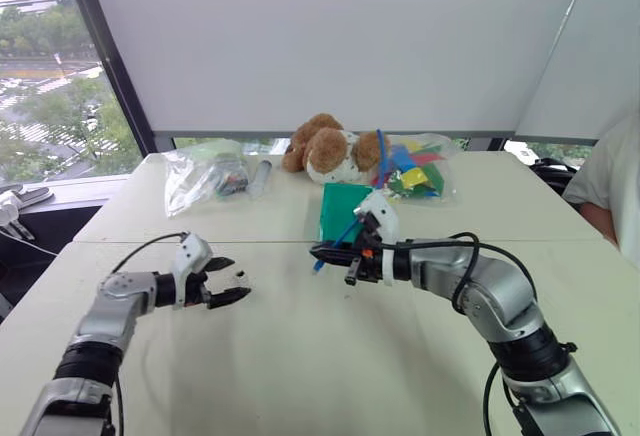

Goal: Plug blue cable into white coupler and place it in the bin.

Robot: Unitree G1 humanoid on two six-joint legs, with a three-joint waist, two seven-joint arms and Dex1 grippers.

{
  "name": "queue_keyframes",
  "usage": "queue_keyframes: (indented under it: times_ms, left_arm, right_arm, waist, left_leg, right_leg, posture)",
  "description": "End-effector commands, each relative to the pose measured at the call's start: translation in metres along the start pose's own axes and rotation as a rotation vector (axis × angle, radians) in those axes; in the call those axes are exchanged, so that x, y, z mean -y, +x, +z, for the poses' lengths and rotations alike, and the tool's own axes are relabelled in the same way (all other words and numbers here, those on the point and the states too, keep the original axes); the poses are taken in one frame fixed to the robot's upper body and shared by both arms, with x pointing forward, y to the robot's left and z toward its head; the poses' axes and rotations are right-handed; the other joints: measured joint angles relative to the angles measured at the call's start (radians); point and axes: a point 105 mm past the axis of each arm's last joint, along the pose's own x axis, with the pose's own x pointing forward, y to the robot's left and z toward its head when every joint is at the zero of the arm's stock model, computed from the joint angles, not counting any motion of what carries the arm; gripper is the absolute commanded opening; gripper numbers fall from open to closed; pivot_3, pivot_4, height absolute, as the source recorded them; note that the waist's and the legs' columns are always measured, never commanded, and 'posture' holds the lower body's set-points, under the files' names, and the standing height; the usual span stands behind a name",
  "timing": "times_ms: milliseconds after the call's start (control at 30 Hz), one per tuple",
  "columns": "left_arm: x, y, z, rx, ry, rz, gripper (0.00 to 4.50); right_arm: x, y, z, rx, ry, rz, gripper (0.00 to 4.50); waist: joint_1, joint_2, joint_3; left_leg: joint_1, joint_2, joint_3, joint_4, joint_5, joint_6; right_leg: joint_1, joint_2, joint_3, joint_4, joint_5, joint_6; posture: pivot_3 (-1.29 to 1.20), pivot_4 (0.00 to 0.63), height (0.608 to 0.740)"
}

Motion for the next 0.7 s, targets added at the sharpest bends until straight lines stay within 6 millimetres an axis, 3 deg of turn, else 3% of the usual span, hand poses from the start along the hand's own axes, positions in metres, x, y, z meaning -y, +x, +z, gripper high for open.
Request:
queue_keyframes:
  times_ms: [33, 200, 233, 300, 500, 533, 700]
  left_arm:
    - [-0.006, 0.001, 0.005, 0.009, 0.045, 0.024, 4.48]
    - [-0.007, 0.005, 0.000, 0.018, 0.031, 0.035, 4.48]
    - [-0.007, 0.006, -0.001, 0.019, 0.026, 0.036, 4.24]
    - [-0.006, 0.009, -0.003, 0.026, 0.014, 0.039, 3.66]
    - [-0.003, 0.016, -0.003, 0.048, -0.007, 0.022, 0.63]
    - [-0.002, 0.018, -0.003, 0.048, -0.008, 0.014, 0.29]
    - [0.021, 0.033, 0.003, 0.067, 0.021, -0.118, 0.33]
  right_arm:
    - [-0.001, -0.007, 0.015, 0.050, -0.036, -0.017, 0.00]
    - [0.000, -0.009, 0.015, 0.053, -0.031, -0.029, 0.00]
    - [0.000, -0.009, 0.015, 0.053, -0.031, -0.030, 0.00]
    - [-0.001, -0.009, 0.015, 0.052, -0.030, -0.031, 0.00]
    - [-0.002, -0.009, 0.014, 0.049, -0.027, -0.032, 0.00]
    - [-0.002, -0.009, 0.014, 0.049, -0.027, -0.033, 0.00]
    - [-0.002, -0.014, 0.015, 0.038, -0.045, -0.027, 0.00]
  waist:
    - [0.000, 0.000, 0.000]
    - [0.002, 0.000, 0.000]
    - [0.003, 0.000, 0.000]
    - [0.002, 0.000, 0.000]
    - [0.001, 0.000, 0.000]
    - [0.001, 0.000, 0.000]
    - [0.004, 0.000, 0.000]
  left_leg:
    - [0.000, 0.000, 0.000, 0.000, 0.000, 0.000]
    - [0.000, 0.000, 0.000, 0.000, 0.000, 0.000]
    - [0.000, 0.000, 0.000, 0.000, 0.000, 0.000]
    - [0.000, 0.000, 0.000, 0.000, 0.000, 0.000]
    - [0.000, 0.000, 0.000, 0.000, 0.000, 0.000]
    - [0.000, 0.000, 0.000, 0.000, 0.000, 0.000]
    - [0.000, 0.000, 0.000, 0.000, 0.000, 0.000]
  right_leg:
    - [0.000, 0.000, 0.000, 0.000, 0.000, 0.000]
    - [0.000, 0.000, 0.000, 0.000, 0.000, 0.000]
    - [0.000, 0.000, 0.000, 0.000, 0.000, 0.000]
    - [0.000, -0.001, 0.000, 0.000, 0.000, 0.000]
    - [0.000, -0.001, 0.000, 0.000, 0.000, 0.000]
    - [0.000, -0.001, 0.000, 0.000, 0.000, 0.000]
    - [0.000, -0.001, 0.000, 0.000, 0.000, 0.000]
  posture:
    - [0.00, 0.150, 0.740]
    - [0.00, 0.150, 0.740]
    - [0.00, 0.150, 0.740]
    - [0.00, 0.150, 0.740]
    - [0.00, 0.150, 0.740]
    - [0.00, 0.150, 0.740]
    - [0.00, 0.150, 0.740]
